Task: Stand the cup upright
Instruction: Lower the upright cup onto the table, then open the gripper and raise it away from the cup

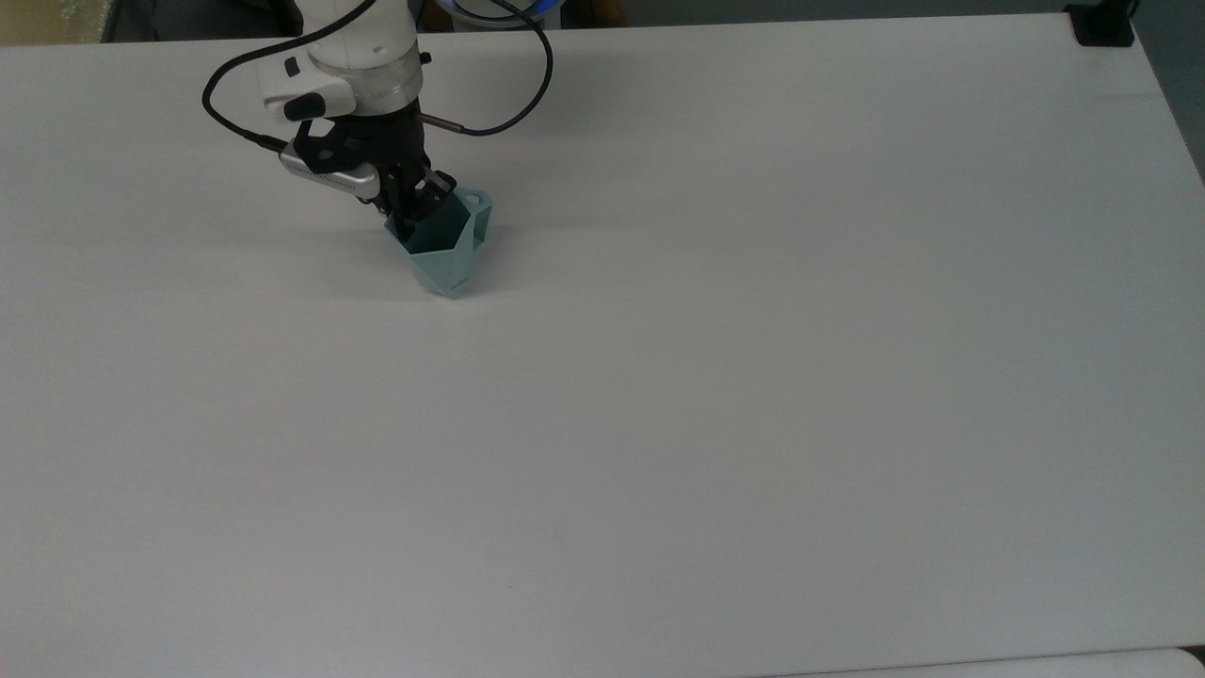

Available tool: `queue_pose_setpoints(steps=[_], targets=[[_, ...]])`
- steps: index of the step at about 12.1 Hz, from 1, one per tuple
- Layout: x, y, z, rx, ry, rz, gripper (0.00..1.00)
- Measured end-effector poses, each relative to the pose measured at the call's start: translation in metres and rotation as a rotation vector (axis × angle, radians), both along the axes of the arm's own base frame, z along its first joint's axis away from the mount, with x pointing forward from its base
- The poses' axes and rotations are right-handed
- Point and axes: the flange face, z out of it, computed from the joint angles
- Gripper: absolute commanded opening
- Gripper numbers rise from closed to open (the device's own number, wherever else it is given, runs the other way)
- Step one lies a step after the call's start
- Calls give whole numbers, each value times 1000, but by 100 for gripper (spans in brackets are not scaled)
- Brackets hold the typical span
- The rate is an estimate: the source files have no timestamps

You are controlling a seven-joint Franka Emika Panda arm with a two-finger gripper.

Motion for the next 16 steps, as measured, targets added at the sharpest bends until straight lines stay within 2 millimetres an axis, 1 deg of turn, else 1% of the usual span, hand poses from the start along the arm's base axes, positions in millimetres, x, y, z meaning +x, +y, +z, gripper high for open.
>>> queue_pose_setpoints(steps=[2,5,6,7,8,9,10,11,12,14,16], targets=[[-1,1,-1,0,2,1,0],[1,6,-13,-4,8,11,0],[4,8,-19,-6,0,14,3],[4,8,-21,-7,0,14,29],[5,8,-21,-7,-2,14,38],[5,8,-21,-7,-2,14,55],[5,8,-21,-7,-2,14,67],[4,8,-21,-7,1,14,96],[4,8,-21,-8,11,13,100],[4,8,-16,-7,16,12,100],[8,8,-4,-6,7,12,100]])
